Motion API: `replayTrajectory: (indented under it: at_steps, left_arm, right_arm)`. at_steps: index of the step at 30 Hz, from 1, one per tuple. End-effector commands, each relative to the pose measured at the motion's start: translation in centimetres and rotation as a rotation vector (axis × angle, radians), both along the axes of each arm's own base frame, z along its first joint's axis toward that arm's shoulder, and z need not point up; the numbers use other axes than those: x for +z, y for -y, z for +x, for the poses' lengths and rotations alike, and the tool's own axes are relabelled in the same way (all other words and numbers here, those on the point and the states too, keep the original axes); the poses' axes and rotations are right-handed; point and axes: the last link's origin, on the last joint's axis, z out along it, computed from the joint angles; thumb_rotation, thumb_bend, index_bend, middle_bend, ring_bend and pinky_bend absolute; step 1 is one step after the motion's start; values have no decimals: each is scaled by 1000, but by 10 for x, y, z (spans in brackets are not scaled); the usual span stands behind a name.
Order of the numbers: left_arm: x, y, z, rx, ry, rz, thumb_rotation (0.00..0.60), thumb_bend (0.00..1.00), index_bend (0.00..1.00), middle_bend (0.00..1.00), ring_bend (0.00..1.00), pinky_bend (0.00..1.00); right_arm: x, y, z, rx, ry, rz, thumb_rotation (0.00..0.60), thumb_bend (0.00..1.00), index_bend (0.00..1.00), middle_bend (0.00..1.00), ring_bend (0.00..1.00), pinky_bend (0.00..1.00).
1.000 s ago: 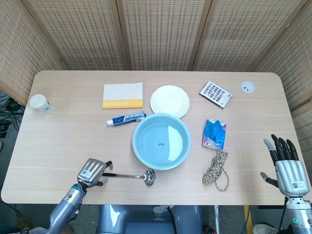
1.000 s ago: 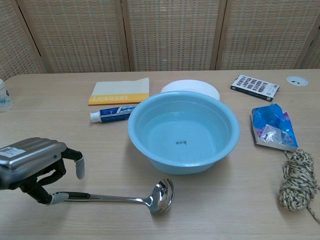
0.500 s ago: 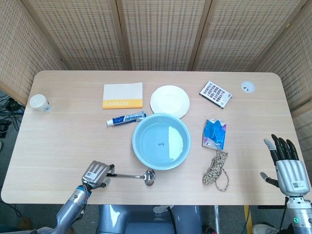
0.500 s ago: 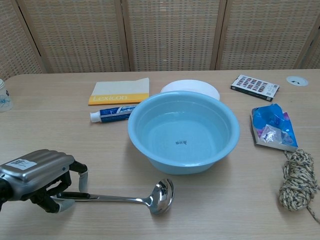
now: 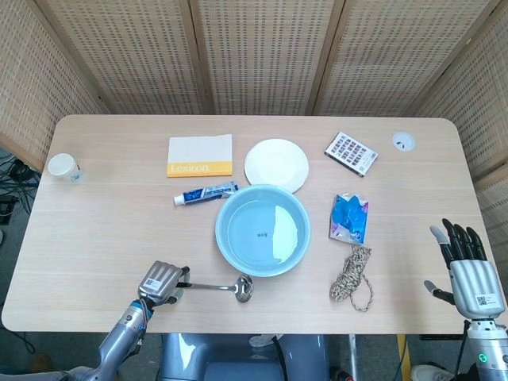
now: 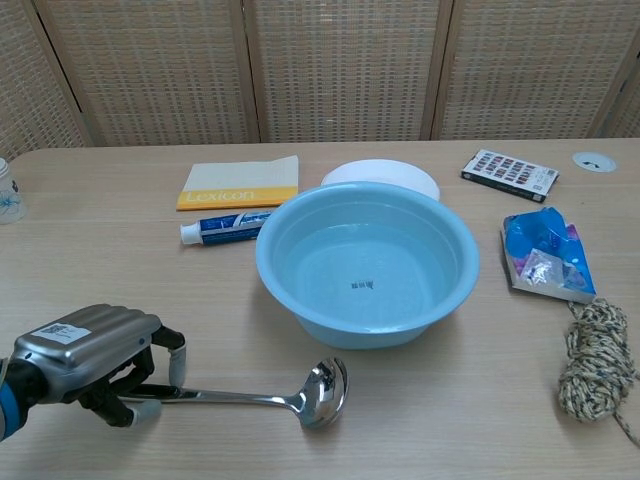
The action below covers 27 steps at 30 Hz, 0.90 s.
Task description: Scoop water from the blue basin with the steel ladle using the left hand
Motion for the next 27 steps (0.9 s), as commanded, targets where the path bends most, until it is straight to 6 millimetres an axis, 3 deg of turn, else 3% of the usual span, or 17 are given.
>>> replayTrajectory:
  at_steps: [1,27]
  left_arm:
    - [-2,0,0,0,-2,0,600,362,471,905,1000,1000]
    - [-20,-1,-1,-8,16,32,600,363,545,905,1000,1000]
  right_arm:
    - [0,0,0,0,2,1,600,0,0,0,0,0]
    - [2,0,-2,-8,10,6,600,0,0,0,0,0]
